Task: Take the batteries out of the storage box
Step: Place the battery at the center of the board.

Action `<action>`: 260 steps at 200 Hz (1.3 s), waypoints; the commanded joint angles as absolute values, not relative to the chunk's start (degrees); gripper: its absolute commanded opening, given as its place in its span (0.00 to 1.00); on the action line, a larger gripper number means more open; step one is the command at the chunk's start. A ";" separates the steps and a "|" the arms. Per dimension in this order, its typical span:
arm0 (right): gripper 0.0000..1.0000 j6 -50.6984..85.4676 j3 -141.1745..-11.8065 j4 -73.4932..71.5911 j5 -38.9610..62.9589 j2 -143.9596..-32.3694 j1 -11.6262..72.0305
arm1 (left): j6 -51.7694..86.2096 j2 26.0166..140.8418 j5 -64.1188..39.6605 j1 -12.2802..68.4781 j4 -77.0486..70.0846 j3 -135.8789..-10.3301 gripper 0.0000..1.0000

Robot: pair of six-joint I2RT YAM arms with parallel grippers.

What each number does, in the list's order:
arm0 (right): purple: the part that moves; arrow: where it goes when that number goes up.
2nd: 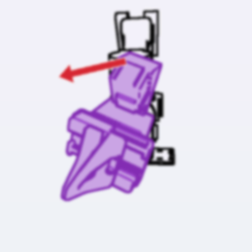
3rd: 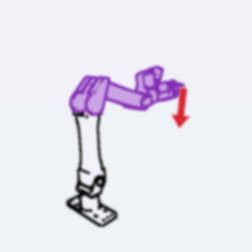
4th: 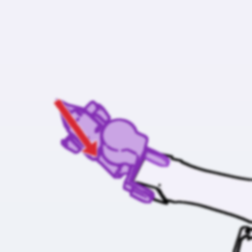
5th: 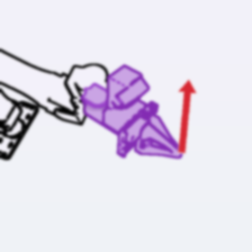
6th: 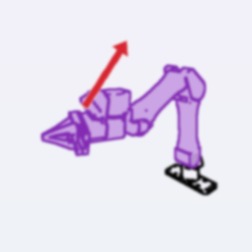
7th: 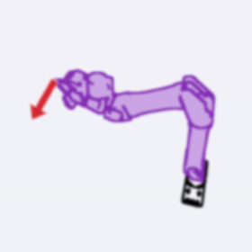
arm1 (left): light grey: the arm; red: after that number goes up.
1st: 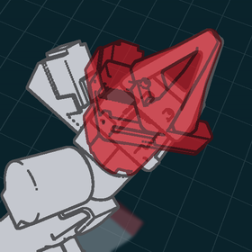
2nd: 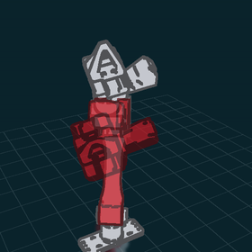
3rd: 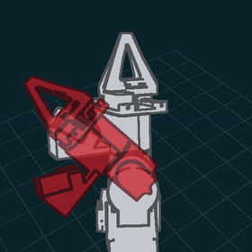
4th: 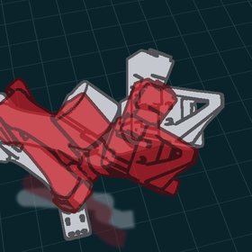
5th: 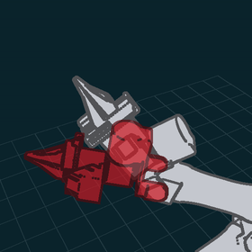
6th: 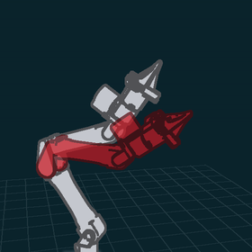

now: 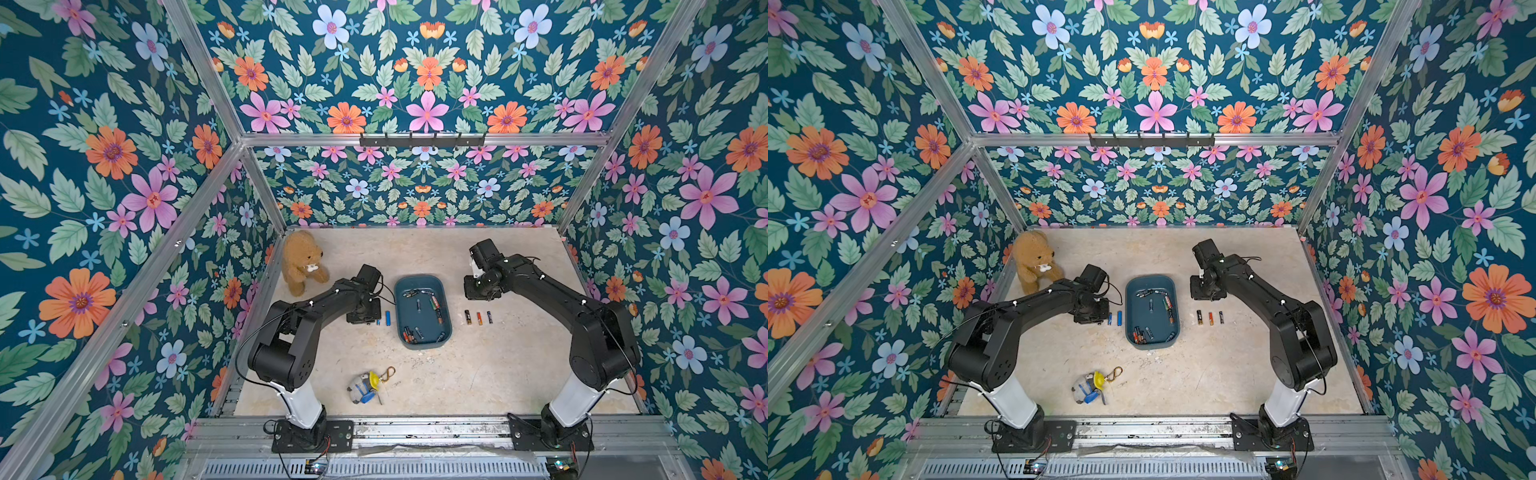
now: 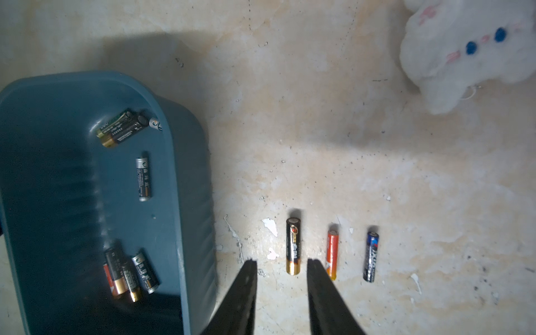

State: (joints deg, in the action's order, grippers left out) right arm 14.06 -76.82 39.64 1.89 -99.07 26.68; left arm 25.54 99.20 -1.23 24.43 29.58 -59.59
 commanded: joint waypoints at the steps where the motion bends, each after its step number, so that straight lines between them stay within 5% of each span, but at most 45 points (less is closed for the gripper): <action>1: 0.35 14.84 -77.52 40.41 1.32 -99.49 26.89 | 24.65 99.61 -0.75 24.35 29.35 -59.94 0.17; 260: 0.35 15.12 -77.17 40.31 1.14 -99.36 27.16 | 24.77 100.70 -1.58 24.17 28.56 -59.15 0.19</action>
State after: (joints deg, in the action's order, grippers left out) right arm 14.50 -76.88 39.72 1.48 -99.63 27.09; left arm 24.18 100.62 -1.28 24.23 27.66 -59.44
